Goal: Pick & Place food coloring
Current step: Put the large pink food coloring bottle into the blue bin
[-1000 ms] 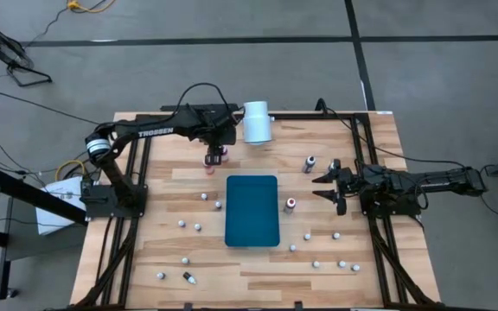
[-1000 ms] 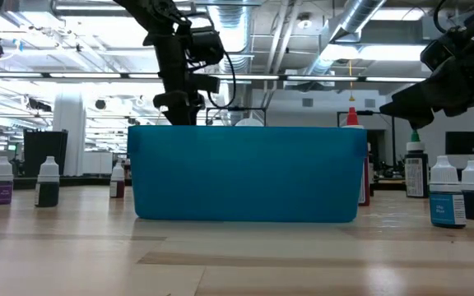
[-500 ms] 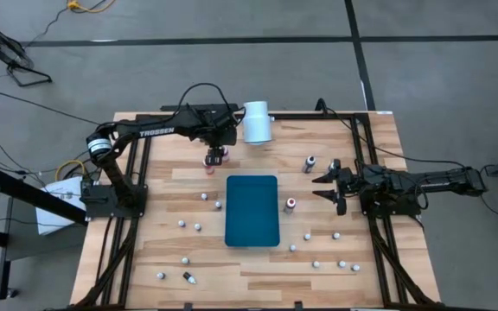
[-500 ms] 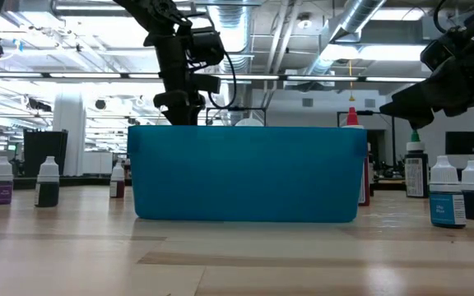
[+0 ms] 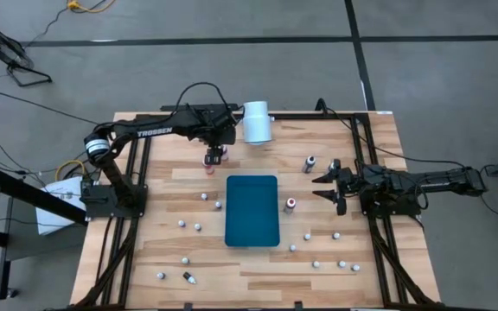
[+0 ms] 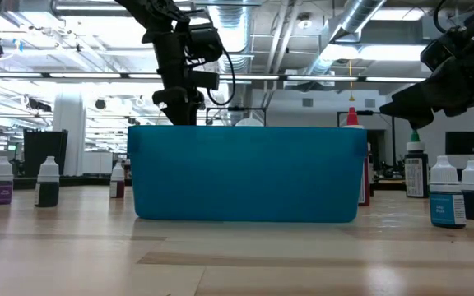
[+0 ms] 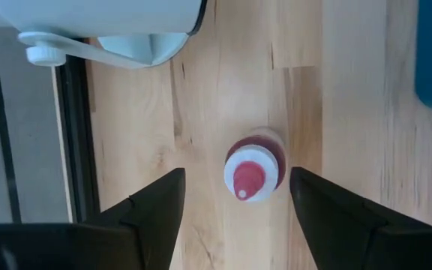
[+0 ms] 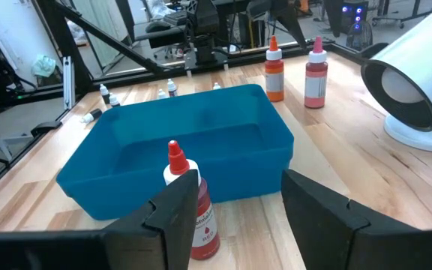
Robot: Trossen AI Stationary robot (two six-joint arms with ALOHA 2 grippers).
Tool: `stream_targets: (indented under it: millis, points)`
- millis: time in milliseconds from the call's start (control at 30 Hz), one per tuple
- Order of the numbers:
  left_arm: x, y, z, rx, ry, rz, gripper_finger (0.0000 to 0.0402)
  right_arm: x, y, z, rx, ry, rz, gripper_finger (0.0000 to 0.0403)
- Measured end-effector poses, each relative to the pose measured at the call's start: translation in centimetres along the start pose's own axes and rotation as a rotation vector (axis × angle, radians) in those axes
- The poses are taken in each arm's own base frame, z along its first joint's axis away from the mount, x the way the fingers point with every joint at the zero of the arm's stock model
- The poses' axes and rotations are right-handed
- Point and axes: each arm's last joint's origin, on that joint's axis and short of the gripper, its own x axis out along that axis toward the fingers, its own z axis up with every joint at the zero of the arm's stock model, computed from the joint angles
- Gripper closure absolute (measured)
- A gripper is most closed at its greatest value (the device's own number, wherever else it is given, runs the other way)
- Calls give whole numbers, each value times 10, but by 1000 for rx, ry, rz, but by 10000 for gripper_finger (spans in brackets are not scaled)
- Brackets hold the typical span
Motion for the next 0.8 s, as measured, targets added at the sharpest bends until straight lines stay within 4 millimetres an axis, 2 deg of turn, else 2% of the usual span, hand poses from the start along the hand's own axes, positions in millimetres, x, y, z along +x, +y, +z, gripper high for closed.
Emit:
stream_targets:
  millis: [567,800]
  points:
    - [-2,-1,0,27,-19,-24,166,0,0,0,0,0,0,219]
    - [17,-2,1,40,27,-49,166,0,0,0,0,0,0,219]
